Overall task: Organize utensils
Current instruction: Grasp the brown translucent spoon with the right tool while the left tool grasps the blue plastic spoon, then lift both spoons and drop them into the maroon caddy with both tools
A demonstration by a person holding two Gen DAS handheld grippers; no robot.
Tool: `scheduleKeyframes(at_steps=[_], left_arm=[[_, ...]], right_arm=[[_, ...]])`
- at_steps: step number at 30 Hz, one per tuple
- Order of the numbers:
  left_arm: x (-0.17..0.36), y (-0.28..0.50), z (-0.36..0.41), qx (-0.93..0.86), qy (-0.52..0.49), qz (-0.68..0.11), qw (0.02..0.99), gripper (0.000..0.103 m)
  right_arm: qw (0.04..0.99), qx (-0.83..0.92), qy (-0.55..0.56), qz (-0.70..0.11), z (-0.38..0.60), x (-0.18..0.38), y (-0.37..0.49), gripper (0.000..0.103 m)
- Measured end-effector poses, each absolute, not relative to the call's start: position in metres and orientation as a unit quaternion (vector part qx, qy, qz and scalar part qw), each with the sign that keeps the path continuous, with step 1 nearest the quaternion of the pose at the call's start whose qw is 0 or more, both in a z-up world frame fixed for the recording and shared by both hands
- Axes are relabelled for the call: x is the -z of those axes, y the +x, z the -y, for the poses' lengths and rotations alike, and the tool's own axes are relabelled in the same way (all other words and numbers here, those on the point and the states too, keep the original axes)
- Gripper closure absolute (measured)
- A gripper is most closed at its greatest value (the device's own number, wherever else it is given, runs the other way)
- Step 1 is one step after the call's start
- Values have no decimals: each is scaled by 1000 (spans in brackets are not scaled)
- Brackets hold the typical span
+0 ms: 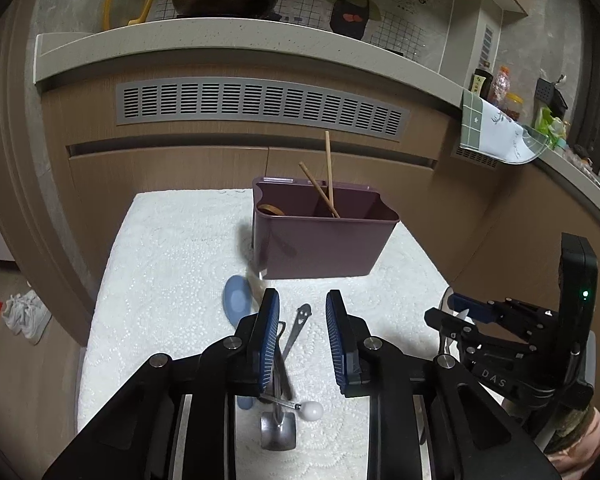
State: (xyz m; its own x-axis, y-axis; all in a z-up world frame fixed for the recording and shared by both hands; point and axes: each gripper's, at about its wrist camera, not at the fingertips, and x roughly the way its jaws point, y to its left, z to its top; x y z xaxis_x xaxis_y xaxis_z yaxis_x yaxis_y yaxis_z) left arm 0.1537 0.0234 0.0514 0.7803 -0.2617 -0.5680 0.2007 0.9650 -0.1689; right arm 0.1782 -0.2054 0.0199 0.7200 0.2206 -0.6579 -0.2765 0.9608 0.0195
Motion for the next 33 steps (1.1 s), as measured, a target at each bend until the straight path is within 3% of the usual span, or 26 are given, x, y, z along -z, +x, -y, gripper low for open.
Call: scheduleKeyframes(at_steps=[8,11,13,25,26,27,33], left_arm=[[-17,191,-27,92,-39,-385,917,76],[7,215,-26,84,-49,-427,899,68],[18,232,-29,70,-61,-441,893,55],[66,312,-35,17,-44,-491,870,56],[68,312,-34,16,-40,-486,873,57],[68,310,-33,15,-38,-478,878,69],[32,258,-40,44,-73,-415,906,68]], right_arm=[[930,-140,-34,-337,213,-30,178,70],[932,-138,-35,-333,215,-31,179,70],[933,-139,-36,-330,216,-31,180,70],[926,-149,-33,-345,217,-17,196,70],[925,-149,-34,-347,217,-17,197,70],[925,-149,-34,-348,216,-17,199,70],[930,-147,-43,-335,214,-24,195,70]])
